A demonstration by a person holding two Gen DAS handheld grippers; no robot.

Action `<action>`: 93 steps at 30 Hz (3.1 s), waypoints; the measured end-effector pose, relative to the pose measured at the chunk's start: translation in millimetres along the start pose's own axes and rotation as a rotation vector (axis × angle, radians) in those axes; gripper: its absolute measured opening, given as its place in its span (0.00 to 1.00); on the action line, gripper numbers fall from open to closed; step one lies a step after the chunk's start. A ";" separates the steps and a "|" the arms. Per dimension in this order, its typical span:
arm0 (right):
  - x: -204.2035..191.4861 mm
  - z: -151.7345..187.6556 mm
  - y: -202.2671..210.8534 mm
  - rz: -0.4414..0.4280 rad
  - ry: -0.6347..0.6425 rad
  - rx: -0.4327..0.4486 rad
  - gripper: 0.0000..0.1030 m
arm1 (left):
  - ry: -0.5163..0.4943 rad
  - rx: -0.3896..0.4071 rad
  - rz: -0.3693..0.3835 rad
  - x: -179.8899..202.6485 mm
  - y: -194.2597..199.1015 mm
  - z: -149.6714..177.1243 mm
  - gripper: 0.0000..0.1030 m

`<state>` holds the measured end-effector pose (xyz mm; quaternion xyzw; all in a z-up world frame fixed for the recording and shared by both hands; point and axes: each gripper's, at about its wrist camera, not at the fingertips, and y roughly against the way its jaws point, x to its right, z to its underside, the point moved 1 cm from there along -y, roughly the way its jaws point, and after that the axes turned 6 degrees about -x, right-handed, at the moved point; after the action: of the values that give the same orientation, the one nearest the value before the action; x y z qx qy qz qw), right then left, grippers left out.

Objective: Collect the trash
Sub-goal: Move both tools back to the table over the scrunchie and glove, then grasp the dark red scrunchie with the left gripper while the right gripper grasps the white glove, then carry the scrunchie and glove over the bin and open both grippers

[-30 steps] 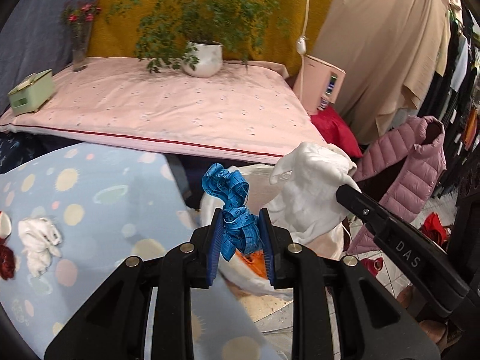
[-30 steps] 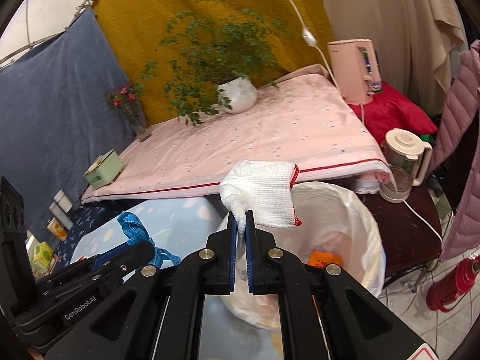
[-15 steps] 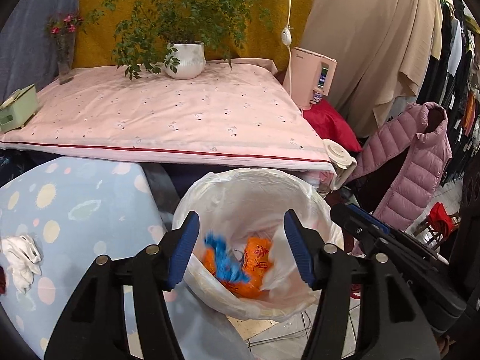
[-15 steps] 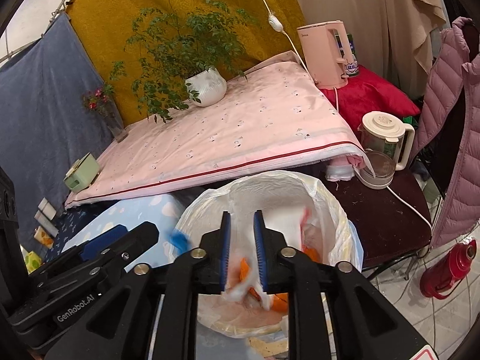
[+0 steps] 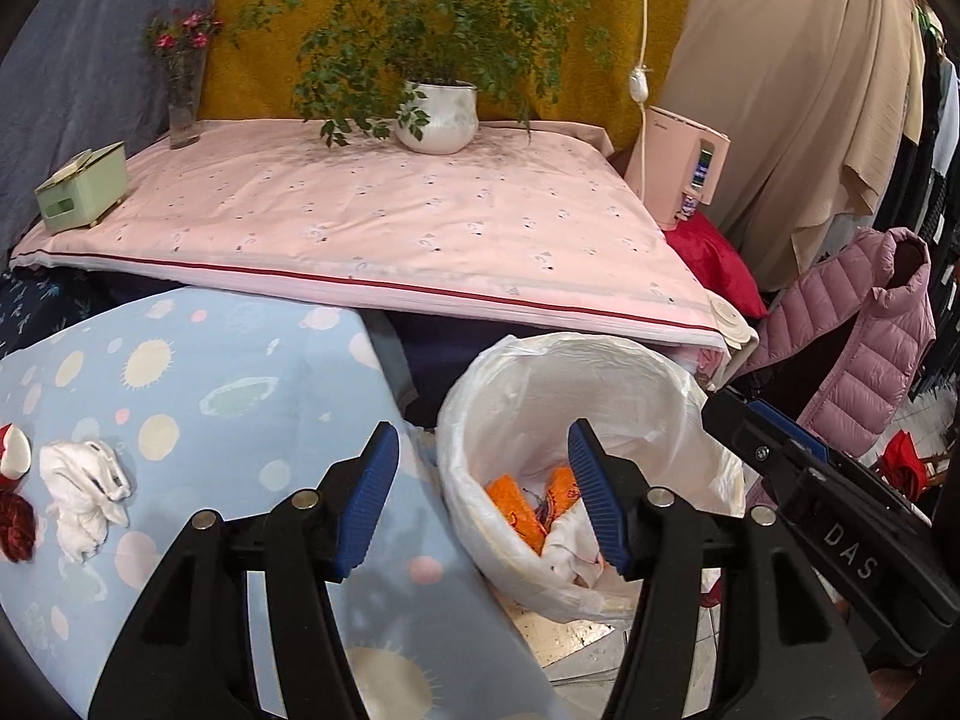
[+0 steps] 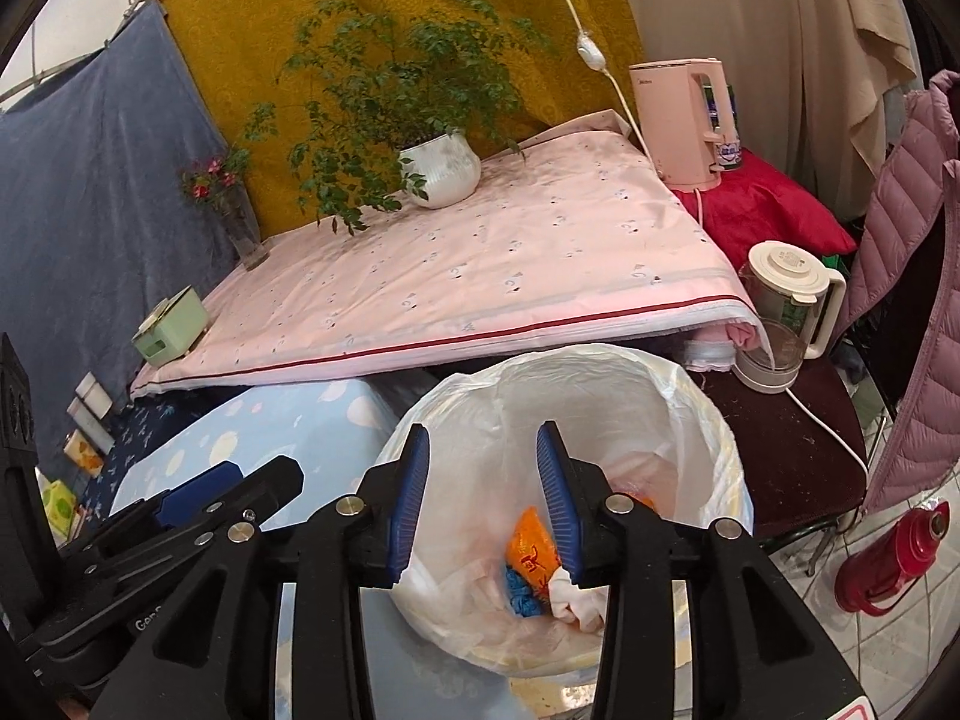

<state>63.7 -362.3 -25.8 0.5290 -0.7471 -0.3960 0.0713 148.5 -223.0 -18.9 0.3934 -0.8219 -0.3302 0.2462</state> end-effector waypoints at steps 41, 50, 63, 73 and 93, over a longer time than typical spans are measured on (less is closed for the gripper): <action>-242.6 83.1 -66.6 -0.195 0.380 -0.200 0.54 | 0.499 -0.018 -0.409 -298.5 72.2 93.6 0.72; -291.2 105.0 -95.5 -0.236 0.423 -0.272 0.54 | 0.605 -0.043 -0.456 -361.7 80.6 121.0 0.76; -337.8 115.4 -148.0 -0.235 0.436 -0.335 0.54 | 0.672 -0.094 -0.361 -399.8 56.4 123.5 0.58; -335.7 118.8 -158.4 -0.245 0.435 -0.345 0.06 | 0.653 -0.103 -0.320 -397.2 53.5 127.0 0.14; -275.5 38.9 -57.0 -0.294 0.325 -0.103 0.06 | 0.455 0.021 -0.256 -287.1 103.6 63.4 0.06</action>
<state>203.6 -116.1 -4.1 0.6850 -0.6193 -0.3492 0.1592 219.6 80.3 -26.1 0.5610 -0.6924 -0.2531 0.3765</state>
